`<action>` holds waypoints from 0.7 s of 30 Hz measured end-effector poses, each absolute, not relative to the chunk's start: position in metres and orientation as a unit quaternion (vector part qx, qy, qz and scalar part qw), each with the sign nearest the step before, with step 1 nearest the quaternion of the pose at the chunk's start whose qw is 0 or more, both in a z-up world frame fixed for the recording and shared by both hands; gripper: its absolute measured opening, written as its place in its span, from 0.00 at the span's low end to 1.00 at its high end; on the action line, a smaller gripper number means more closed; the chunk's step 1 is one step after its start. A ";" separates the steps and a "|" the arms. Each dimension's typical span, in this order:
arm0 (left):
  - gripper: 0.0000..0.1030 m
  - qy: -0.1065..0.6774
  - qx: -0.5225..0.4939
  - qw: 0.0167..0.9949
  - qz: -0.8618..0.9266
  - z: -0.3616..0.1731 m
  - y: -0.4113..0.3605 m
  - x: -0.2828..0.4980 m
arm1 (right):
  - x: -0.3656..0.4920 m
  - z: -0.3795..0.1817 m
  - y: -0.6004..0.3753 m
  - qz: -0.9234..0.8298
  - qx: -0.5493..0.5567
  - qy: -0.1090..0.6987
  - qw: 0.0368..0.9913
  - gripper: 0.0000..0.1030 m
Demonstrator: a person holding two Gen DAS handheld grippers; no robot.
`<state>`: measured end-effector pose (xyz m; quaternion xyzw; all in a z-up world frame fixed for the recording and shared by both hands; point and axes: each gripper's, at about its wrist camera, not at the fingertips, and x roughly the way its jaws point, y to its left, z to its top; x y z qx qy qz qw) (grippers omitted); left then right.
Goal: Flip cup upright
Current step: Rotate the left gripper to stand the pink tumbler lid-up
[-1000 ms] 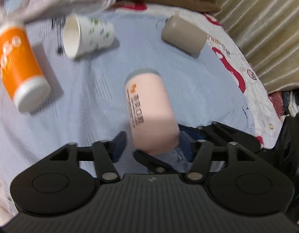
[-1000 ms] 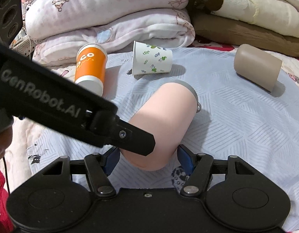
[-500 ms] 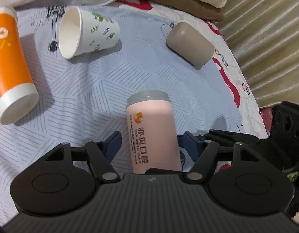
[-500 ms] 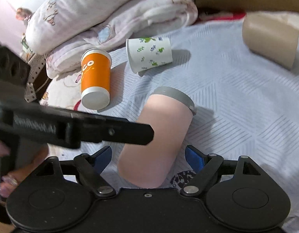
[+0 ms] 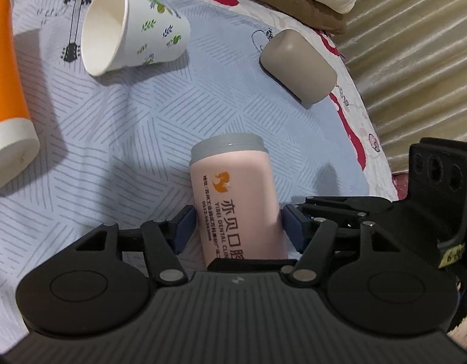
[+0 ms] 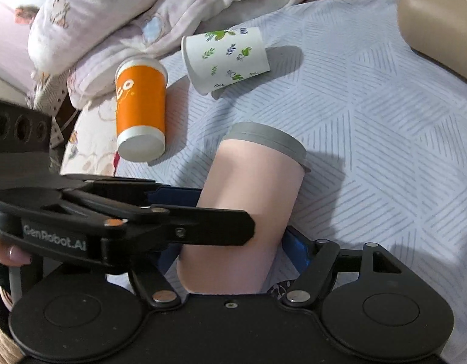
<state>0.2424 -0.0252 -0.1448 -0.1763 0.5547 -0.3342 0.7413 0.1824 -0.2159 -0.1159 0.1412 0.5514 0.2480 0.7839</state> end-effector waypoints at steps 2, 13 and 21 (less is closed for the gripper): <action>0.61 0.552 -0.181 0.741 -0.337 -0.147 -0.023 0.242 | 0.181 -0.113 -0.210 0.242 0.125 0.551 0.789 0.74; 0.58 0.457 -0.091 0.810 -0.356 -0.110 -0.015 0.213 | 0.148 -0.089 -0.166 0.239 -0.033 0.459 0.855 0.72; 0.57 0.391 -0.047 0.849 -0.353 -0.092 -0.006 0.206 | 0.141 -0.090 -0.136 0.218 -0.145 0.368 0.892 0.71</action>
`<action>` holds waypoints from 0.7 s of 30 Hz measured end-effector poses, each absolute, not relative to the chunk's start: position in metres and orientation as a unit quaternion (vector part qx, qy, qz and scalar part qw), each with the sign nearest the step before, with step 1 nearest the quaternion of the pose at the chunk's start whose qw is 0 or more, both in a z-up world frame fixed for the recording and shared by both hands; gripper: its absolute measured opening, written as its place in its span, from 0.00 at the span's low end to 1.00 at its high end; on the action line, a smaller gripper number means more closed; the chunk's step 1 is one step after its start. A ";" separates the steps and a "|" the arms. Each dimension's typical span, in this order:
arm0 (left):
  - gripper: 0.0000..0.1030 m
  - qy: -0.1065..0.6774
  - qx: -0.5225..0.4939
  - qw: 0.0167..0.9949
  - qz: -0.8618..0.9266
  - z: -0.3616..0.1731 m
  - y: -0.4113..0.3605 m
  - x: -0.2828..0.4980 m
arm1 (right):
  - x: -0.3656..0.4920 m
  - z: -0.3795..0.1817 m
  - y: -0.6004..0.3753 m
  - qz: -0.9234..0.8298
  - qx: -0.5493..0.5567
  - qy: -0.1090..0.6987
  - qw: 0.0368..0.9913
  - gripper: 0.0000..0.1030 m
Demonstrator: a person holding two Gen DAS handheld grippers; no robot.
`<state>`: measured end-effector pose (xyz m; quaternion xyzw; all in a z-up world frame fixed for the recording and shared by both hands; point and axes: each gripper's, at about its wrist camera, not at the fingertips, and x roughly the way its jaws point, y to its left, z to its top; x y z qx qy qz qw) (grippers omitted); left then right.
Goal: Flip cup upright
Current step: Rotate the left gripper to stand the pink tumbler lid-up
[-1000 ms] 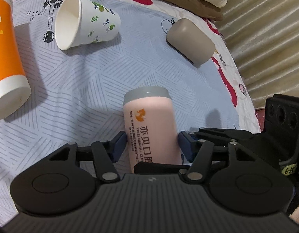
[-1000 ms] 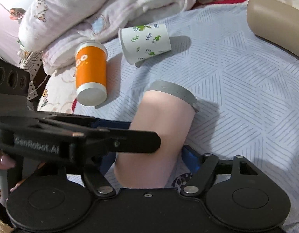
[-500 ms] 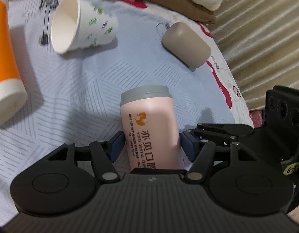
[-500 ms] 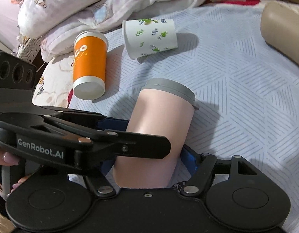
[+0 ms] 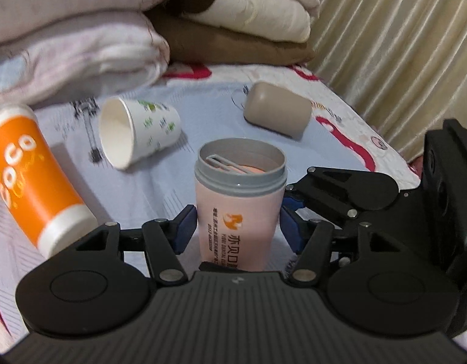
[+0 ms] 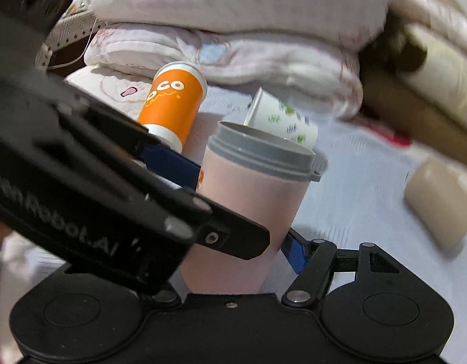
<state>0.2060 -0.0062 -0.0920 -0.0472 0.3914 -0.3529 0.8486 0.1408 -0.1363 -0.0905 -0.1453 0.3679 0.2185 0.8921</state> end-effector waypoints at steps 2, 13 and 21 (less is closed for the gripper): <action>0.57 0.369 -0.032 0.863 -0.344 -0.090 -0.005 0.202 | 0.141 -0.092 -0.133 0.215 -0.166 0.334 0.902 0.71; 0.57 0.338 -0.053 0.885 -0.315 -0.100 -0.011 0.216 | 0.159 -0.113 -0.130 0.180 -0.234 0.201 0.934 0.67; 0.57 0.323 -0.032 0.893 -0.313 -0.105 -0.029 0.213 | 0.179 -0.111 -0.149 0.163 -0.158 0.232 0.946 0.67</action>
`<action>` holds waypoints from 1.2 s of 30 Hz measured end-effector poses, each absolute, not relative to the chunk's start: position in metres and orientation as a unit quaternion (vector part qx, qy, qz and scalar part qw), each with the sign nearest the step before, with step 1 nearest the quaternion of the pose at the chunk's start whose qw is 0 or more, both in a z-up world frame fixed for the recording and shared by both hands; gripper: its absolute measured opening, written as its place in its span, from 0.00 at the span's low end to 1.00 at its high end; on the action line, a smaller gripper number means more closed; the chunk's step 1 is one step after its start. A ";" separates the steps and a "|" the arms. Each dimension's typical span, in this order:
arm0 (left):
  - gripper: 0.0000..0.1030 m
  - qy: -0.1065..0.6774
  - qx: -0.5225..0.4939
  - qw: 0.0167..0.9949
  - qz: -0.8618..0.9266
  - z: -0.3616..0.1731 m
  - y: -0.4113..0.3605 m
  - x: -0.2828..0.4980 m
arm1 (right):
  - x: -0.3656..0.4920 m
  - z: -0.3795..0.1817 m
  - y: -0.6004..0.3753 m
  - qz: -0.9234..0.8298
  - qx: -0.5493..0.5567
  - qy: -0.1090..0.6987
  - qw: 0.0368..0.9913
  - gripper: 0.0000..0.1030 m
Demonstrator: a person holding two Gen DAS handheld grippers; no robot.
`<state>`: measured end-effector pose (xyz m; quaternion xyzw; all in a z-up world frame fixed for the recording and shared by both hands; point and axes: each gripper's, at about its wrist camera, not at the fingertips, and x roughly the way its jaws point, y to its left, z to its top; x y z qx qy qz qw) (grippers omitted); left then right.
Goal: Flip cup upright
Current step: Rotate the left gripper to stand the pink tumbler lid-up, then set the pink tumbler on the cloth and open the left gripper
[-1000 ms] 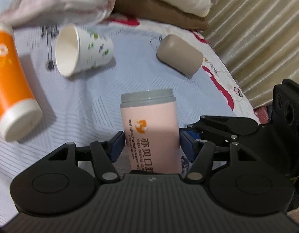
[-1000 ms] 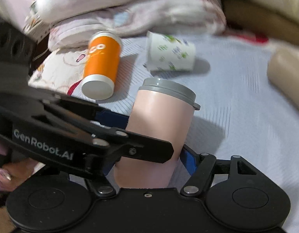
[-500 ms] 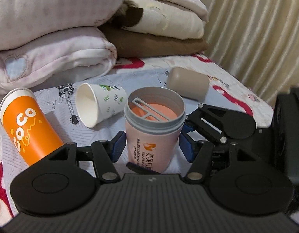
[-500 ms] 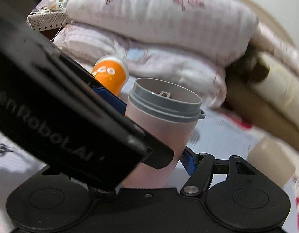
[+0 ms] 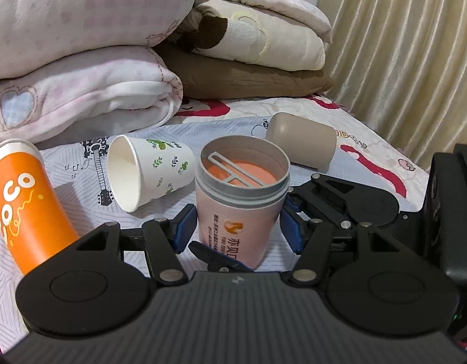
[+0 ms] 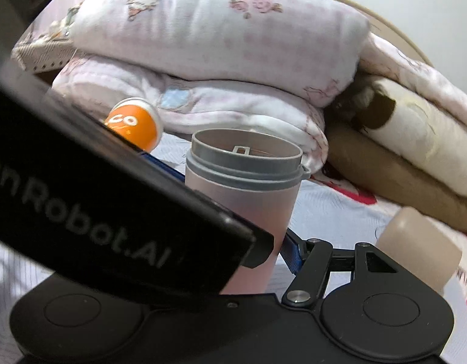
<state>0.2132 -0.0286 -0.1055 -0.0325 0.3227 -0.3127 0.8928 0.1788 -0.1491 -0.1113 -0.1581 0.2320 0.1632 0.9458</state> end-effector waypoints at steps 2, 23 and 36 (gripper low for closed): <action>0.57 0.326 -0.034 0.891 -0.314 -0.104 -0.029 0.213 | 0.182 -0.109 -0.151 0.161 -0.148 0.238 0.946 0.67; 0.67 0.368 -0.066 0.870 -0.321 -0.103 -0.024 0.213 | 0.180 -0.107 -0.150 0.148 -0.151 0.242 0.947 0.86; 0.71 0.374 -0.069 0.880 -0.284 -0.094 -0.028 0.196 | 0.159 -0.106 -0.170 0.158 -0.116 0.231 0.953 0.86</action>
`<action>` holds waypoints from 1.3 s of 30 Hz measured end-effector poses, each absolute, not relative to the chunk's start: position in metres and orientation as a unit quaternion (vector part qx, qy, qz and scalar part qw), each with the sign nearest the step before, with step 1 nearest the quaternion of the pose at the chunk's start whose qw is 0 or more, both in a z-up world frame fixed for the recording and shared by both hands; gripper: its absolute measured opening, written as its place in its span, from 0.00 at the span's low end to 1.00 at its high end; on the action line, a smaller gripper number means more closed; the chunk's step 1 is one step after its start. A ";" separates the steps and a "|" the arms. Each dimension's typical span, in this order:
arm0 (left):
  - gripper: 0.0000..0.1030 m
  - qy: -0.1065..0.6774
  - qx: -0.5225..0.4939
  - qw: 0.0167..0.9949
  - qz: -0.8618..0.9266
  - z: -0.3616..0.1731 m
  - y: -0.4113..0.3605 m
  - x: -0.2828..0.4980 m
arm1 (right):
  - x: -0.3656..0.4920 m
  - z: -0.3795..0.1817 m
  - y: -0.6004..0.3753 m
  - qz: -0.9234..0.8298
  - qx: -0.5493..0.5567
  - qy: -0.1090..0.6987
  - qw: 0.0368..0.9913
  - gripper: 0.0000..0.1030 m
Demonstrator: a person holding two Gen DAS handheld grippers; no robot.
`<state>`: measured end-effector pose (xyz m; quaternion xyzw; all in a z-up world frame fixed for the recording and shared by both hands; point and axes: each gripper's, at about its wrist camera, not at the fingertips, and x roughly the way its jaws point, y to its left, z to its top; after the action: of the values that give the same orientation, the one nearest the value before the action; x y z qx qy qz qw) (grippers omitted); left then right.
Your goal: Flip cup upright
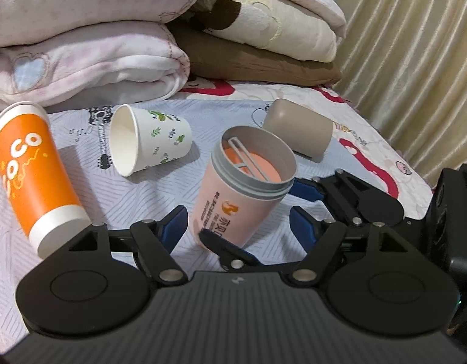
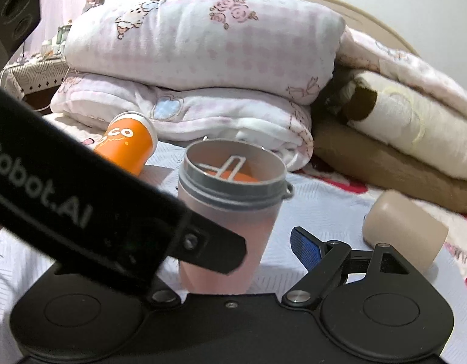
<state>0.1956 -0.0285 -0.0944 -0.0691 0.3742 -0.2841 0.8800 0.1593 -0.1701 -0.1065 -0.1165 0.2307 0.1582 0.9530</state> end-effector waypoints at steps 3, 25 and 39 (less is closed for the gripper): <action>0.74 0.378 -0.076 0.882 -0.272 -0.094 -0.024 0.188 | 0.153 -0.109 -0.174 0.157 -0.105 0.242 0.952 0.86; 0.76 0.357 -0.067 0.921 -0.142 -0.020 0.008 0.083 | 0.054 -0.035 -0.198 0.123 -0.066 0.254 0.957 0.85; 0.76 0.325 -0.083 0.939 -0.074 0.000 0.028 0.012 | 0.001 0.003 -0.206 0.097 -0.033 0.235 0.967 0.89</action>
<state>0.0122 0.0280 -0.0002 -0.0828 0.3253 -0.0740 0.9391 0.0009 -0.2061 0.0034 -0.0334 0.2346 0.0969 0.9667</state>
